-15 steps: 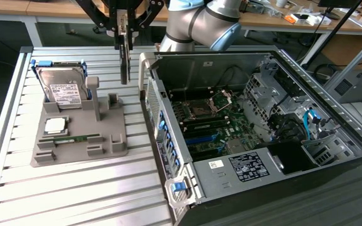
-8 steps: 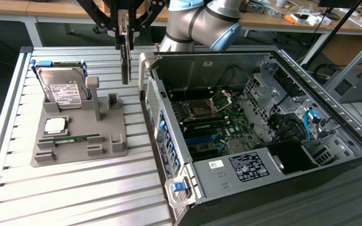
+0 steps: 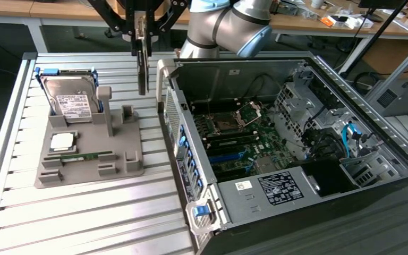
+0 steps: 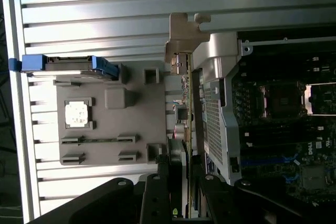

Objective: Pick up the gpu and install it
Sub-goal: 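Pick up the gpu and move the gpu toward the slot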

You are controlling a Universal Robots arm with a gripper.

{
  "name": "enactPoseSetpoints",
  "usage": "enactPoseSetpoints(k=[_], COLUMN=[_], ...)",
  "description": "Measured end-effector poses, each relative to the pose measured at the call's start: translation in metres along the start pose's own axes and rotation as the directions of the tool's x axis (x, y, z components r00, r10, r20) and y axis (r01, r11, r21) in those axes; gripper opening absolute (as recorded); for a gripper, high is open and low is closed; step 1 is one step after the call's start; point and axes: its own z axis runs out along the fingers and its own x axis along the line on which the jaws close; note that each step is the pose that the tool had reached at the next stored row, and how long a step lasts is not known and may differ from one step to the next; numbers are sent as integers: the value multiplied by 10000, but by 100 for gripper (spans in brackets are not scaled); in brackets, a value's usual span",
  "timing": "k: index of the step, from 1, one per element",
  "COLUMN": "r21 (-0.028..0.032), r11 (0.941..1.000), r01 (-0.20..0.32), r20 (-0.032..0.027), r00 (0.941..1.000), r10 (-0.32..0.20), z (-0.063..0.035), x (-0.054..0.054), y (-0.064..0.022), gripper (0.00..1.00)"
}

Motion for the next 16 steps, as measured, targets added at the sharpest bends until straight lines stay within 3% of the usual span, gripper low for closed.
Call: enactPoseSetpoints(k=[16], r21=[18], r11=[10000], r01=[0], r20=[2], r00=[10000], r10=[0], z=[1], x=[-34], y=[3], gripper=[27])
